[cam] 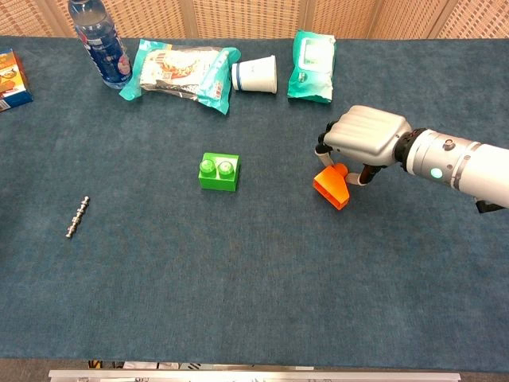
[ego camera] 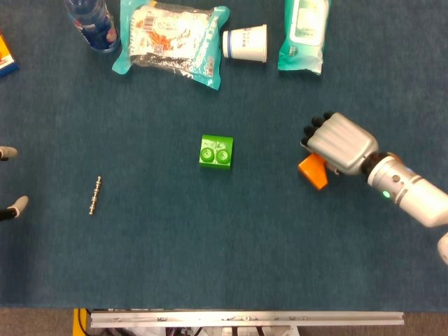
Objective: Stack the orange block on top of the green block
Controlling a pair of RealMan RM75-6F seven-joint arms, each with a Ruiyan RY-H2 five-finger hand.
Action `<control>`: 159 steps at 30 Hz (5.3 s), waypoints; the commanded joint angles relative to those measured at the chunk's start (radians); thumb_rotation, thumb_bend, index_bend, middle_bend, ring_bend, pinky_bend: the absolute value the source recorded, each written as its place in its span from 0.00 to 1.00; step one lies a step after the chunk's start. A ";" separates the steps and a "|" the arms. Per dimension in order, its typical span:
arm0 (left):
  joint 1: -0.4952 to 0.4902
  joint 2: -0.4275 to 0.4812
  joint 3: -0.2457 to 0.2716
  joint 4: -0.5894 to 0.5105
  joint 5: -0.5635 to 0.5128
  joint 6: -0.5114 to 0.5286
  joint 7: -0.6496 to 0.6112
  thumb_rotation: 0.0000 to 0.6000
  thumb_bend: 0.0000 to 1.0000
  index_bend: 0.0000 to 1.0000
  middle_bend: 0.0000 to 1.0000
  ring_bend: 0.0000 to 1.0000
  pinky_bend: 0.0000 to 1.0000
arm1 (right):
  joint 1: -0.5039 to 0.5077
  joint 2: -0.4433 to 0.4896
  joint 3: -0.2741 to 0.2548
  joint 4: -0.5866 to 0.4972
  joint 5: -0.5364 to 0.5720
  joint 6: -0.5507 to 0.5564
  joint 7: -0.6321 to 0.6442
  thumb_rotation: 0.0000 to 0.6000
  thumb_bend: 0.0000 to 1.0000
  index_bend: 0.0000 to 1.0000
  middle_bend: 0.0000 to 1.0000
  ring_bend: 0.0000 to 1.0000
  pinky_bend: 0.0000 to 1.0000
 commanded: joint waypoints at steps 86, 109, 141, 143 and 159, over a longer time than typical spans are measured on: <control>0.005 -0.011 0.008 0.042 0.025 -0.019 -0.059 1.00 0.16 0.28 0.34 0.28 0.27 | 0.139 0.023 0.081 -0.282 0.594 0.266 -0.686 1.00 0.00 0.05 0.28 0.16 0.25; -0.008 -0.013 0.008 0.028 0.026 -0.032 -0.033 1.00 0.16 0.28 0.34 0.28 0.26 | 0.169 0.064 0.142 -0.184 0.832 0.023 -0.191 1.00 0.00 0.00 0.14 0.09 0.25; -0.010 -0.015 0.011 0.032 0.025 -0.031 -0.038 1.00 0.16 0.28 0.34 0.28 0.26 | 0.223 0.014 0.016 -0.098 0.716 -0.121 0.003 1.00 0.00 0.00 0.14 0.09 0.25; -0.011 -0.016 0.011 0.034 0.026 -0.033 -0.038 1.00 0.16 0.28 0.34 0.28 0.26 | 0.224 0.021 0.006 -0.115 0.695 -0.124 0.008 1.00 0.00 0.00 0.14 0.09 0.25; -0.007 -0.014 0.014 0.037 0.031 -0.028 -0.046 1.00 0.16 0.28 0.34 0.28 0.26 | 0.188 0.083 0.014 -0.179 0.432 -0.242 0.202 1.00 0.00 0.00 0.16 0.09 0.25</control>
